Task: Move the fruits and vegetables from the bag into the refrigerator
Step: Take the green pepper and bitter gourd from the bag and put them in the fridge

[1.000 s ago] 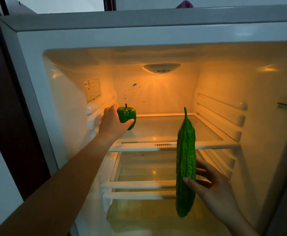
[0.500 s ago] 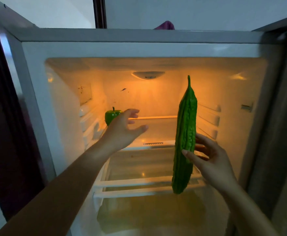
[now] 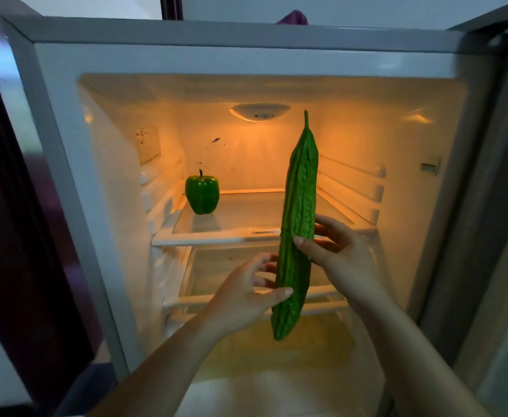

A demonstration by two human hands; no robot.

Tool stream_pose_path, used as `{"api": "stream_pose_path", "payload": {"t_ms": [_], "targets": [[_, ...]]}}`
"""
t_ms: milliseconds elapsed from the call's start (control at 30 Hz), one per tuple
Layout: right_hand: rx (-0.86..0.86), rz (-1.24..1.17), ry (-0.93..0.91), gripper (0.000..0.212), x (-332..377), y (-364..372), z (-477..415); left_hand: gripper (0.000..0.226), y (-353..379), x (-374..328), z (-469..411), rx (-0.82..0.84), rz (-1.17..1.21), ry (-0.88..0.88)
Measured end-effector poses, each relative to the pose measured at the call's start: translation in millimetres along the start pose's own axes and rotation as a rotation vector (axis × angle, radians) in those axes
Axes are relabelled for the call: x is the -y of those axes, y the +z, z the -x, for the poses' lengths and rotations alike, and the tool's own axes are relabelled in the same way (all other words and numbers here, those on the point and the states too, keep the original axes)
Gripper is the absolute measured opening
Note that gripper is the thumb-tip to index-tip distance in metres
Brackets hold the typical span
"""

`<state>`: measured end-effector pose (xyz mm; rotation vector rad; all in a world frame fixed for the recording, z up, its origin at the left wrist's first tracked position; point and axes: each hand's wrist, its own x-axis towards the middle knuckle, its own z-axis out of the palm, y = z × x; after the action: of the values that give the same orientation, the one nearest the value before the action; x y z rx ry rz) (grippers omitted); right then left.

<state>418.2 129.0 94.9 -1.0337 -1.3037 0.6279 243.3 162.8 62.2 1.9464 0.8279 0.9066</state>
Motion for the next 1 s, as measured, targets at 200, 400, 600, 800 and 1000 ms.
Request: {"api": "stream_pose_path", "payload": {"t_ms": [200,400,600,800,1000], "targets": [[0.0,0.016,-0.034,0.046,9,6,-15,0.048,-11,-8,-9,-0.069,-0.036,0.05],[0.043,0.019,0.016,0.056,5,5,-29,0.044,-23,-12,-17,-0.158,-0.004,0.023],[0.029,0.134,0.007,0.067,-14,-17,-11,0.042,-29,-3,-20,-0.156,0.037,-0.046],[0.066,0.153,-0.016,0.049,-24,-19,-5,0.024,-28,-9,-21,-0.184,0.255,-0.215],[0.133,0.197,-0.062,0.049,-15,-13,-17,0.035,-48,-41,-53,-0.262,0.312,-0.272]]}}
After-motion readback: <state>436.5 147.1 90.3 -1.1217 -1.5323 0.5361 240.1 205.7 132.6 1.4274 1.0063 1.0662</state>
